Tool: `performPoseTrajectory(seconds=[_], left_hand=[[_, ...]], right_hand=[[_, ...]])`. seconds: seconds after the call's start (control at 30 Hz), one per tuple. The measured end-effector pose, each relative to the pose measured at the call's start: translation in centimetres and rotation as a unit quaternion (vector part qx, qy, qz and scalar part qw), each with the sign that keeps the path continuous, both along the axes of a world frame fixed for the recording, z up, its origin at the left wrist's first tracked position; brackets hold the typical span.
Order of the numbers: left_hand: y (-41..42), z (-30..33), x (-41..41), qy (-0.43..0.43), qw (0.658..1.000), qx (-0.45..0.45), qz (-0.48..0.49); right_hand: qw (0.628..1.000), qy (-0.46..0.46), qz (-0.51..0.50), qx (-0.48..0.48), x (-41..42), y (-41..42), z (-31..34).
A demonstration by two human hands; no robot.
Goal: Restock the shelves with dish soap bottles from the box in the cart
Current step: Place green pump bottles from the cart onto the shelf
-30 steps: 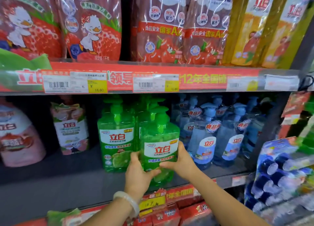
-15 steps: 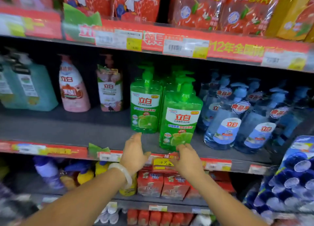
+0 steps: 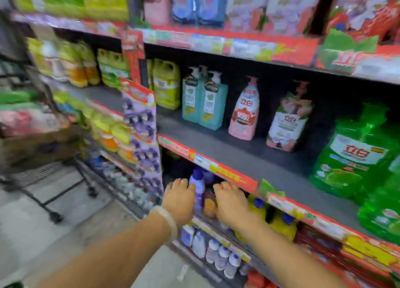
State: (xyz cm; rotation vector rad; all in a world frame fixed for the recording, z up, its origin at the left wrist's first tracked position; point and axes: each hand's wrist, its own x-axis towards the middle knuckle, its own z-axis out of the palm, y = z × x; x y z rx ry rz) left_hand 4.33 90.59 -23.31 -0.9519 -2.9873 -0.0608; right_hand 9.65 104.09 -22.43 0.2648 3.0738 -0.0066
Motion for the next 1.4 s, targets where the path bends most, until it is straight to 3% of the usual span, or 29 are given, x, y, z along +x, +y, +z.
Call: performPoseTrajectory(seconds=[0.3, 0.47, 0.73, 1.17, 1.4], left_hand=[[-29.3, 0.8, -10.1, -0.014, 0.978, -0.063, 0.199], [-41.0, 0.1, -13.4, -0.021, 0.96, -0.064, 0.272], [-52.2, -0.7, -20.9, -0.031, 0.941, -0.054, 0.334], [-71.0, 1.0, -42.1, -0.017, 0.901, -0.038, 0.431], [-80.6, -1.7, -53.3, -0.038, 0.907, -0.05, 0.417]], right_hand=[[0.982, -0.001, 0.187, -0.005, -15.1, -28.2, -0.5], [0.967, -0.038, 0.251, -0.005, -20.4, -39.7, -0.5], [0.946, -0.059, 0.317, 0.015, -31.2, -52.1, -0.3], [0.914, -0.071, 0.399, -0.008, -55.0, -70.8, 0.7], [0.912, -0.082, 0.401, -0.004, -65.7, -80.7, -2.2]])
